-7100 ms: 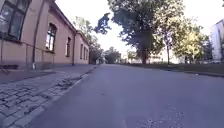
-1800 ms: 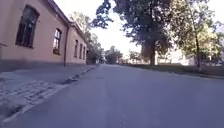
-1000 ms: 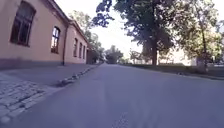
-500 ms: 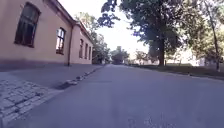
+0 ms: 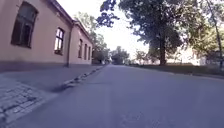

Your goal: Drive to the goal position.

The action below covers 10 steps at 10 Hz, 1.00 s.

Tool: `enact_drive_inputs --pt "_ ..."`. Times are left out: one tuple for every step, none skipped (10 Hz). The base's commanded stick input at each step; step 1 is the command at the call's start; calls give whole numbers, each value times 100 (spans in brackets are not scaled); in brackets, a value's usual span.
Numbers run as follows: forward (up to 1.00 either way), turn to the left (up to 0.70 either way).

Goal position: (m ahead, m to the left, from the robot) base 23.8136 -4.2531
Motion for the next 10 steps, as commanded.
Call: enact_drive_inputs --pt "50 0" --pt "50 0" --pt "50 0" --pt "50 0" --pt "50 0" --pt "50 0" --pt "50 0" --pt "50 0" --pt "50 0" --pt "50 0"
